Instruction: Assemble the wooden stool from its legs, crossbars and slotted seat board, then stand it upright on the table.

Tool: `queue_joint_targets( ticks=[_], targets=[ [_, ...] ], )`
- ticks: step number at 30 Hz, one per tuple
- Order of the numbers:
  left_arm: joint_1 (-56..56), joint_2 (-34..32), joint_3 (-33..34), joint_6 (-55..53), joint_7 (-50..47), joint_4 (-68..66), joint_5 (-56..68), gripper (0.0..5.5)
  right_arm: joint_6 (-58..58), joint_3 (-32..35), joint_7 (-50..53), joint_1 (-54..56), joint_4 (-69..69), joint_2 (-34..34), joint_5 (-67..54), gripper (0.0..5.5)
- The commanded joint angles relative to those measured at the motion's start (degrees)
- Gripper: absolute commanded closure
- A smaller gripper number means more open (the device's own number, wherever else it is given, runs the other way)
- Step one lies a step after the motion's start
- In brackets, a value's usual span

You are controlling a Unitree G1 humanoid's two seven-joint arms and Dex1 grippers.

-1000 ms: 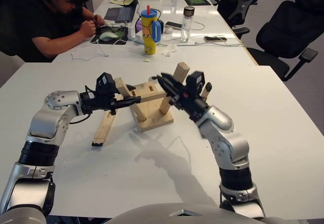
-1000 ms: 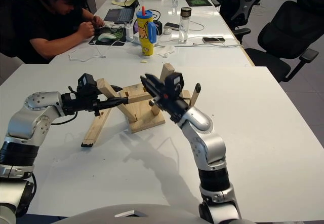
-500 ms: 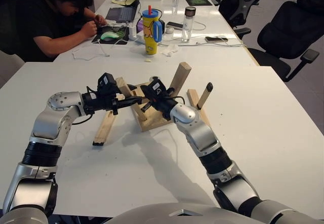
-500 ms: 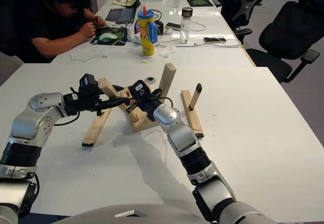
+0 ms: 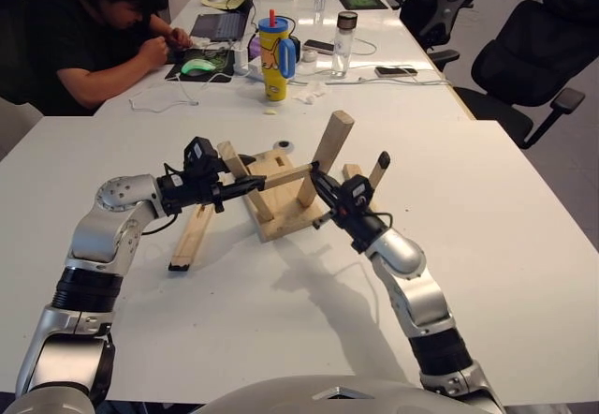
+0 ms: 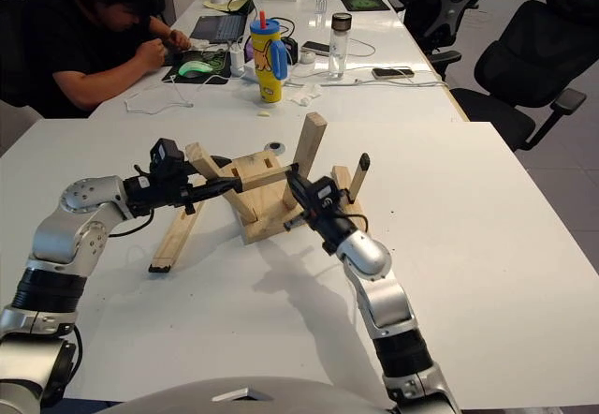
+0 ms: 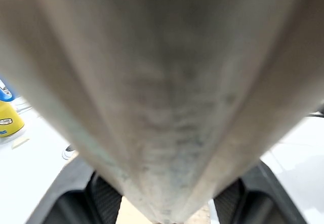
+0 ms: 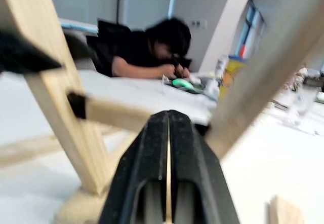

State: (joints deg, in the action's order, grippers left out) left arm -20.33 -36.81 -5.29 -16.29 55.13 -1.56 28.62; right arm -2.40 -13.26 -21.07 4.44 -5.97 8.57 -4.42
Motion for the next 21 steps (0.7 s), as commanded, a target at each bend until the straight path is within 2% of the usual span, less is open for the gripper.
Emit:
queue_joint_targets(
  ticks=[1,2,3,10,15,18,21],
  targets=[
    [5.6,0.33,-4.21,-4.61,1.88,-3.66,-3.16,3.42,-1.99,-1.88,-0.33,2.62,7.48,-0.69,2.53,5.48],
    [5.2,0.45,-4.07,-4.62,1.89,-3.78,-2.99,3.42,-1.52,-2.37,-0.48,2.9,8.7,-1.26,2.78,5.48],
    [4.59,0.69,-3.83,-4.76,1.71,-4.13,-2.82,3.07,-1.74,-2.9,-0.69,3.14,9.59,-1.75,2.89,5.5],
    [3.58,2.08,-0.19,-6.61,1.05,-5.19,-1.89,2.11,-9.46,-5.68,-3.24,4.17,14.79,-2.95,3.49,5.5],
    [7.94,-3.96,6.31,-7.78,4.09,-1.84,-0.49,1.4,-16.95,-7.96,-3.95,3.64,15.03,-1.04,6.16,5.5],
    [8.98,-7.41,14.44,-14.7,5.8,3.02,7.56,1.54,-19.16,-8.49,-4.09,3.64,15.31,-0.56,6.27,5.5],
    [2.09,-7.61,25.43,-24.38,2.81,5.96,23.55,1.98,-20.14,-7.84,-3.09,3.58,15.97,-0.95,5.7,5.5]
  ],
)
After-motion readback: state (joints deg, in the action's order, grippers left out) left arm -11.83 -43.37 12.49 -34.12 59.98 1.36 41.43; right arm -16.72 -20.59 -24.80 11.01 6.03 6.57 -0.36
